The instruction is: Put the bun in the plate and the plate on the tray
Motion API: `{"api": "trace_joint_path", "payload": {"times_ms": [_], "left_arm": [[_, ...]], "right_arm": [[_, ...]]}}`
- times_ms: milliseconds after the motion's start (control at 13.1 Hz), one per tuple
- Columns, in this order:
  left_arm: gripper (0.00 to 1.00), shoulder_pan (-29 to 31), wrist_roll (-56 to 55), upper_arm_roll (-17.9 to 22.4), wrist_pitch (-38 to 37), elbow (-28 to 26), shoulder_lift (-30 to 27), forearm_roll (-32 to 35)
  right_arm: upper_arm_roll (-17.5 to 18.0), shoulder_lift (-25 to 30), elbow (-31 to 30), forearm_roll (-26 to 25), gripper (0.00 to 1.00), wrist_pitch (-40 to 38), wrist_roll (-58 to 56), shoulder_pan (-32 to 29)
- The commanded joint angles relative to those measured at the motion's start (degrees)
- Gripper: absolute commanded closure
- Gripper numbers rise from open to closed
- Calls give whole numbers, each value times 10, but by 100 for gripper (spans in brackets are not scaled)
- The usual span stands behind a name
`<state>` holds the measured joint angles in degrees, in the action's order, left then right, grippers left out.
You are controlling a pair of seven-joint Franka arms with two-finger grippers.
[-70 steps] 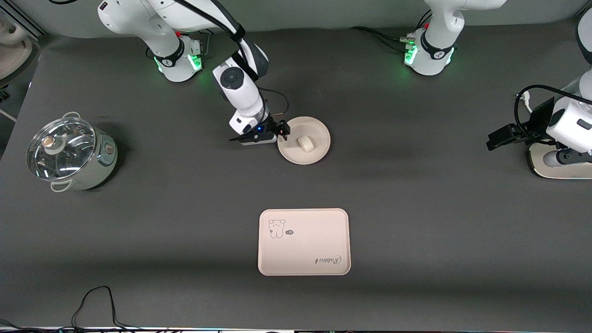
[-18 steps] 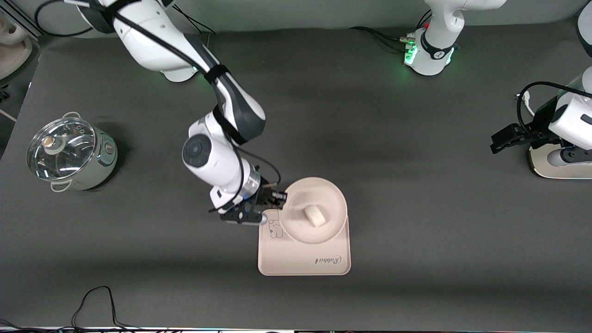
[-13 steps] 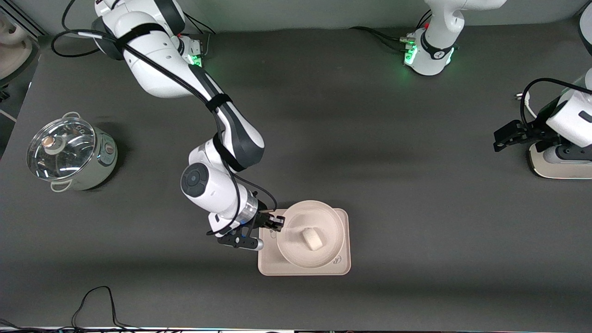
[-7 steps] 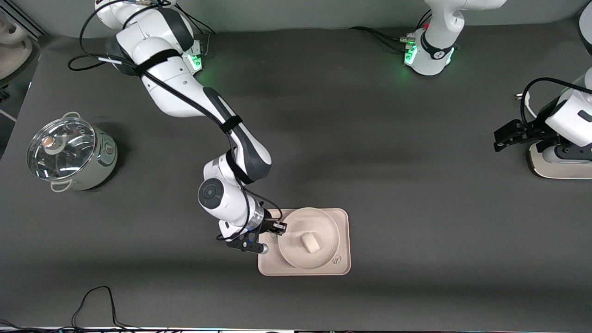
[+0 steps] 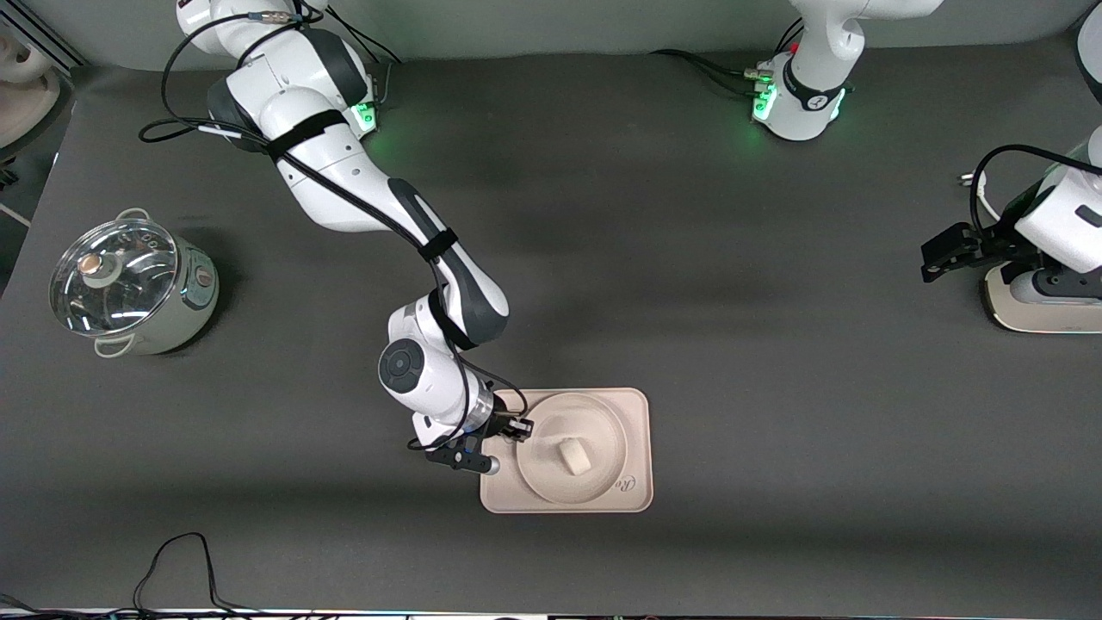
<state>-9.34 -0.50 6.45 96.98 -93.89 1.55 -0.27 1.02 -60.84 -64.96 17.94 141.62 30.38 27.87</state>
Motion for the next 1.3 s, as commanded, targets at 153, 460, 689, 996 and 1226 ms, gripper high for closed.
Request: {"api": "trace_joint_path", "payload": {"times_ms": [153, 460, 689, 996, 1226], "left_arm": [[0, -3, 8, 1, 1, 9, 2, 8], [0, -4, 8, 1, 1, 10, 1, 8], [0, -4, 8, 2, 1, 15, 2, 9], [0, -2, 8, 1, 1, 15, 3, 8], [0, -2, 1, 1, 1, 15, 5, 8]], "right_arm": [[-4, 5, 22, 10, 0, -5, -5, 4], [-8, 97, -2, 10, 0, -118, -1, -1], [-37, 192, -1, 9, 0, -277, -1, 0], [-73, 304, -5, 6, 0, -467, -15, -19], [-65, 420, -99, -16, 0, -525, -88, -73]]}}
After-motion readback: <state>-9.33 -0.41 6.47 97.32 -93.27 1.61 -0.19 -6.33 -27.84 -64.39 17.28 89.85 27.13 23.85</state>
